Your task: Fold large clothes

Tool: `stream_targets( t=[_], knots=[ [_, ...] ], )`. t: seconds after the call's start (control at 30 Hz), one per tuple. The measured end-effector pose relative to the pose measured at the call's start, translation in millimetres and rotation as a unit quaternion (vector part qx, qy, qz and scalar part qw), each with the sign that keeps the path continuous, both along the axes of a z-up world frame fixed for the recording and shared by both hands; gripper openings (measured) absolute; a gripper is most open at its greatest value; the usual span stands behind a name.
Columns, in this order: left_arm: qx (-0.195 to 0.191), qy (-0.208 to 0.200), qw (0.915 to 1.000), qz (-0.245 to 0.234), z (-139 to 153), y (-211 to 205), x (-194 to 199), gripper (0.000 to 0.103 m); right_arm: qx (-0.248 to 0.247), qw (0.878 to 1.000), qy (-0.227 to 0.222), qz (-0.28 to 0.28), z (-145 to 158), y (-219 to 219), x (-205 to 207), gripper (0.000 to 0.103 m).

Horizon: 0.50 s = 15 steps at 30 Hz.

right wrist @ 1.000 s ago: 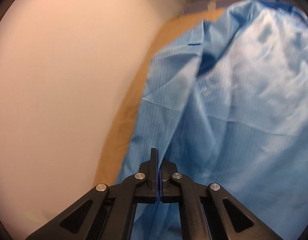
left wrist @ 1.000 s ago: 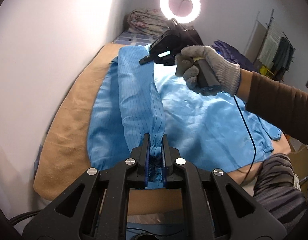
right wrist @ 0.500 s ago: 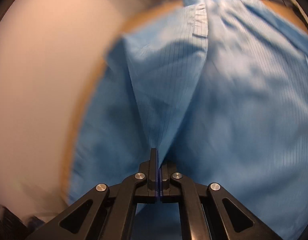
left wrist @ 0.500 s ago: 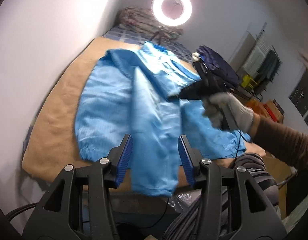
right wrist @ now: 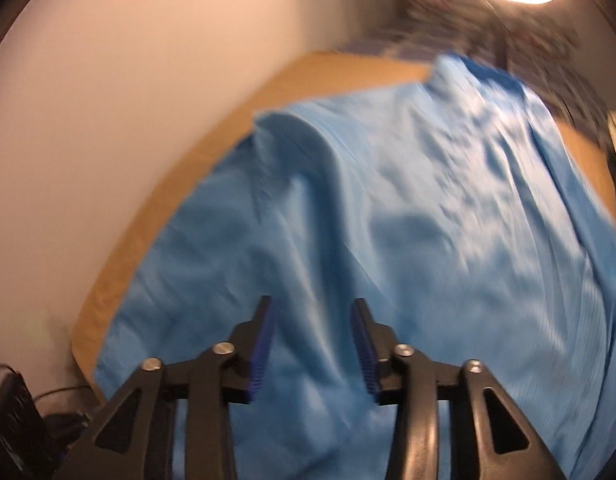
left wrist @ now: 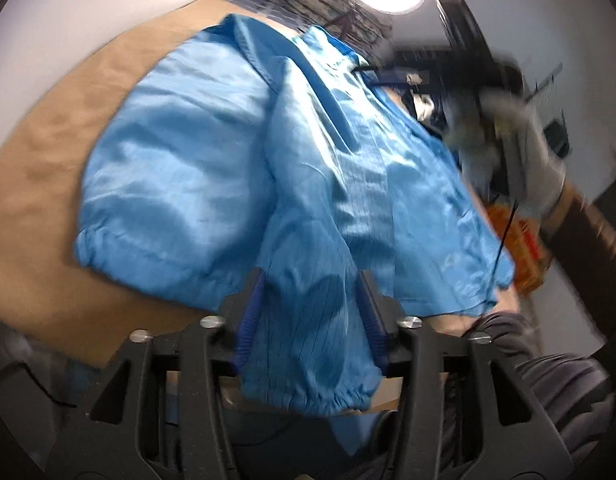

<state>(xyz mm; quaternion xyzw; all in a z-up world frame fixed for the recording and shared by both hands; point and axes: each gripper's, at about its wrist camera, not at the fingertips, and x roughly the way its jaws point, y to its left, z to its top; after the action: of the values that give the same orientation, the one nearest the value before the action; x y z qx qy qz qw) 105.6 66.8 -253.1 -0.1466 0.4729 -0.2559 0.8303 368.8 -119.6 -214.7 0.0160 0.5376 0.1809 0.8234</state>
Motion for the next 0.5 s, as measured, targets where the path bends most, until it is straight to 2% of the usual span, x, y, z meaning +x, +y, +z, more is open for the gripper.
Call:
stream_targets(
  t=[0.03, 0.07, 0.17, 0.23, 0.4, 0.43, 0.47, 0.5],
  knots=[
    [0.024, -0.005, 0.9997, -0.003, -0.8, -7.0, 0.9, 0.000, -0.001, 1.000, -0.005, 0.008, 3.3, 9.6, -1.8, 0.048],
    [0.041, -0.018, 0.9990, -0.003, 1.4, -10.9, -0.3, 0.000, -0.001, 1.000, -0.007, 0.014, -2.9, 22.4, 10.0, 0.048],
    [0.061, -0.055, 0.9966, -0.004, 16.6, -12.3, -9.0, 0.000, -0.002, 1.000, -0.006, 0.023, -10.5, 39.0, 27.2, 0.048],
    [0.079, -0.081, 0.9936, -0.004, 35.0, -7.5, -18.0, 0.000, -0.004, 1.000, -0.007, 0.026, -10.6, 47.4, 38.7, 0.048],
    [0.093, -0.120, 0.9883, -0.013, 63.9, 2.7, -36.5, 0.001, 0.005, 1.000, -0.002, 0.026, -23.7, 73.0, 84.4, 0.048],
    [0.090, -0.112, 0.9893, -0.020, 64.0, 3.4, -37.6, 0.012, 0.008, 1.000, -0.001, 0.025, -25.9, 78.8, 91.9, 0.048],
    [0.082, -0.104, 0.9907, -0.027, 63.8, 3.5, -38.2, 0.035, 0.011, 1.000, 0.003, 0.022, -30.9, 86.8, 102.3, 0.048],
    [0.076, -0.100, 0.9917, -0.027, 63.3, 6.7, -39.9, 0.049, 0.014, 1.000, 0.007, 0.020, -35.9, 92.9, 109.1, 0.048]
  ],
)
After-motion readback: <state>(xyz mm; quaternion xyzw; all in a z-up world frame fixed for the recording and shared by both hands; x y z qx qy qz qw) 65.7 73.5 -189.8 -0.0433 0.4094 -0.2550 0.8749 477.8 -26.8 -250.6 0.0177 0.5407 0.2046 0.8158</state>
